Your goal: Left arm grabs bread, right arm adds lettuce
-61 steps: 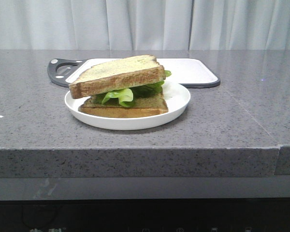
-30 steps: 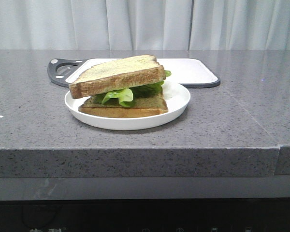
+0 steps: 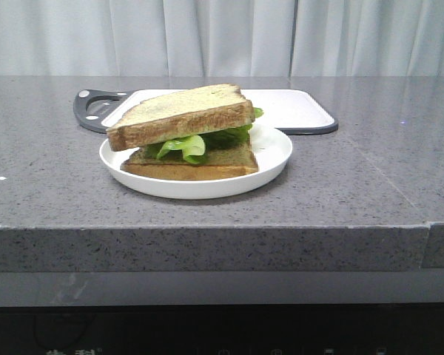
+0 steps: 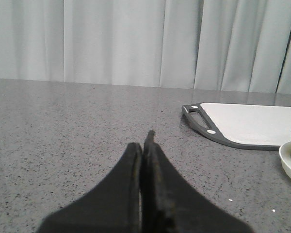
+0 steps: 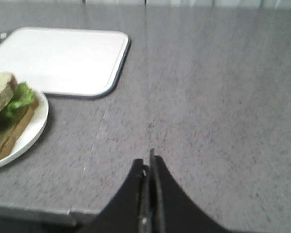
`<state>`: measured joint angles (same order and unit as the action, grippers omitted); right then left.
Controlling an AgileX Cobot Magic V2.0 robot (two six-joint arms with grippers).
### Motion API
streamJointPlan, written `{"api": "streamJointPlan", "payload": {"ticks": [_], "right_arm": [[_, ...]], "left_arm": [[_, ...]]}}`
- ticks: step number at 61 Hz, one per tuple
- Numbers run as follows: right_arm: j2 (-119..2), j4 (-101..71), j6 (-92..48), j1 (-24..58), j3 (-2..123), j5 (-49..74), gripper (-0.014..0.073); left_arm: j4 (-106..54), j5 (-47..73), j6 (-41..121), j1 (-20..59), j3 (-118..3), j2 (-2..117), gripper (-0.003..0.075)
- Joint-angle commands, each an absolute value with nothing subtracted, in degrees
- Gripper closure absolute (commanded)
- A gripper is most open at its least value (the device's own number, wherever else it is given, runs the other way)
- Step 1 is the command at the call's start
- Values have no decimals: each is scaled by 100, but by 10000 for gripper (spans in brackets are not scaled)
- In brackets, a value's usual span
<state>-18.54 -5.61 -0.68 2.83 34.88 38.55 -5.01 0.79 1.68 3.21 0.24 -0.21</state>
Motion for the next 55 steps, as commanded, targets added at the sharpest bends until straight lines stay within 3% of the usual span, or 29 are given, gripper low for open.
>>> {"api": "streamJointPlan", "payload": {"ticks": [1,12,22,37,55], "right_arm": [[-1463,-510,-70,254,2884,2343,711],[-702,-510,-70,254,1489,988,711],[-170,-510,-70,129,665,568,711],[181,-510,-70,-35,-141,-38,711],[181,-510,-70,-35,-139,154,711]], "left_arm": [[-554,-393,176,313,60,-122,741],[-554,-393,176,313,60,-122,741],[-554,-393,176,313,60,-122,741],[-554,-393,176,313,60,-122,741],[-554,-393,176,313,60,-122,741]]}}
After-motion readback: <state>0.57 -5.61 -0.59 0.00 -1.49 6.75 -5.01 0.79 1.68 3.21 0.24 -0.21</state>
